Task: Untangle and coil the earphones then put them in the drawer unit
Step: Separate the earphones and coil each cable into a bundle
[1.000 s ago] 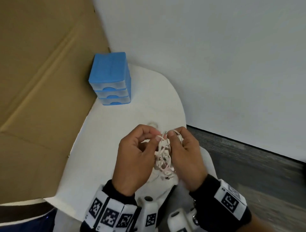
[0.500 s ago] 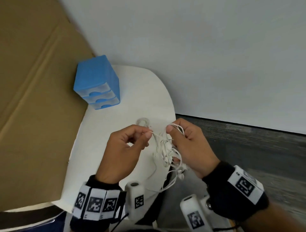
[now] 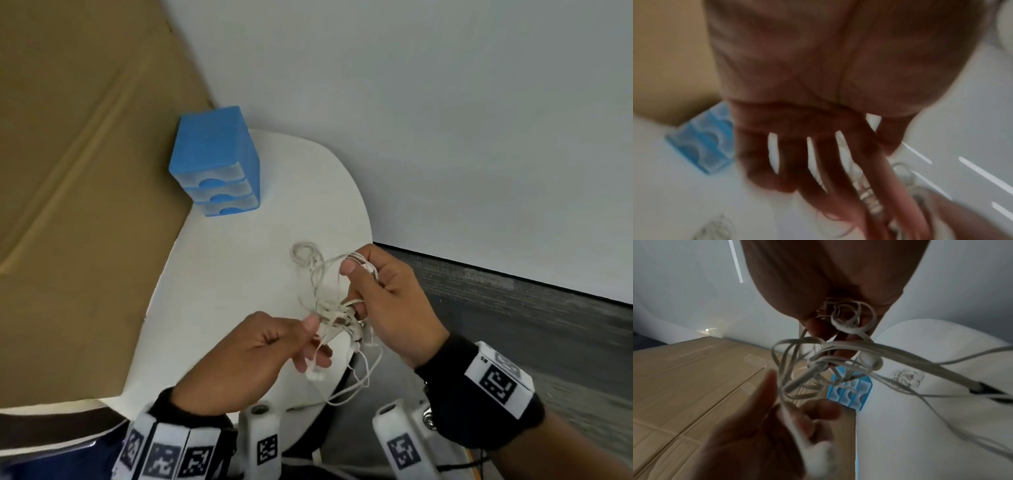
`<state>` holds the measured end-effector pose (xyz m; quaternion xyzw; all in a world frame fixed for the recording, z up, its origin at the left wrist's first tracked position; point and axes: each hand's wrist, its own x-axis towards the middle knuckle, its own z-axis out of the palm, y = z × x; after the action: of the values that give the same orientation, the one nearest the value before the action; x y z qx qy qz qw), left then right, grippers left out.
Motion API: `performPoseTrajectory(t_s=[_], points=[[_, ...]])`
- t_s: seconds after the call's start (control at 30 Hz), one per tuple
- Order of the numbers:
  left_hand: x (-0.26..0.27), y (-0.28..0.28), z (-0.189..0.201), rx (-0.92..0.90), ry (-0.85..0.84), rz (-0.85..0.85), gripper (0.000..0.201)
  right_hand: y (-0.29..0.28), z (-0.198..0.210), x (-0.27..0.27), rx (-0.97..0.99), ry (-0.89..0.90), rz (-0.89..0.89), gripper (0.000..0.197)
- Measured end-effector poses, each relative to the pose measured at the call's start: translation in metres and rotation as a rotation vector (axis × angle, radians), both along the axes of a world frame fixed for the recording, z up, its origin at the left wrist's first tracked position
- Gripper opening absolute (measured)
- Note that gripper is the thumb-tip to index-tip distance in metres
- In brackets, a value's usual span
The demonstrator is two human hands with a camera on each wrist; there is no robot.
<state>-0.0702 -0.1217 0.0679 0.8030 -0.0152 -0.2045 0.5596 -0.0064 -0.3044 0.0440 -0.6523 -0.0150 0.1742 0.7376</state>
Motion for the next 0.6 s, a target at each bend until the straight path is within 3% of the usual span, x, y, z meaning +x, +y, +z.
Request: performPoseTrajectory(t_s=[0.1, 0.17, 0.27, 0.4, 0.47, 0.6], points=[[0.000, 0.004, -0.006, 0.083, -0.328, 0.411, 0.050, 0.009, 0.004, -0.004, -0.028, -0.008, 0.057, 0.020], [0.001, 0.002, -0.008, -0.056, -0.318, 0.523, 0.032, 0.014, 0.009, -0.007, -0.007, -0.009, 0.083, 0.018], [-0.003, -0.010, -0.009, -0.203, -0.136, 0.412, 0.019, 0.020, 0.017, -0.011, -0.021, -0.063, 0.129, 0.018], [-0.008, -0.009, -0.024, -0.225, -0.071, 0.303, 0.013, 0.020, 0.033, -0.010, -0.275, -0.330, 0.161, 0.019], [-0.011, -0.003, -0.028, -0.214, -0.077, 0.283, 0.010, 0.019, 0.047, -0.006, -0.426, -0.462, 0.090, 0.019], [-0.019, 0.005, -0.025, -0.220, -0.121, 0.346, 0.011, 0.019, 0.083, 0.000, -0.449, -0.573, -0.073, 0.020]])
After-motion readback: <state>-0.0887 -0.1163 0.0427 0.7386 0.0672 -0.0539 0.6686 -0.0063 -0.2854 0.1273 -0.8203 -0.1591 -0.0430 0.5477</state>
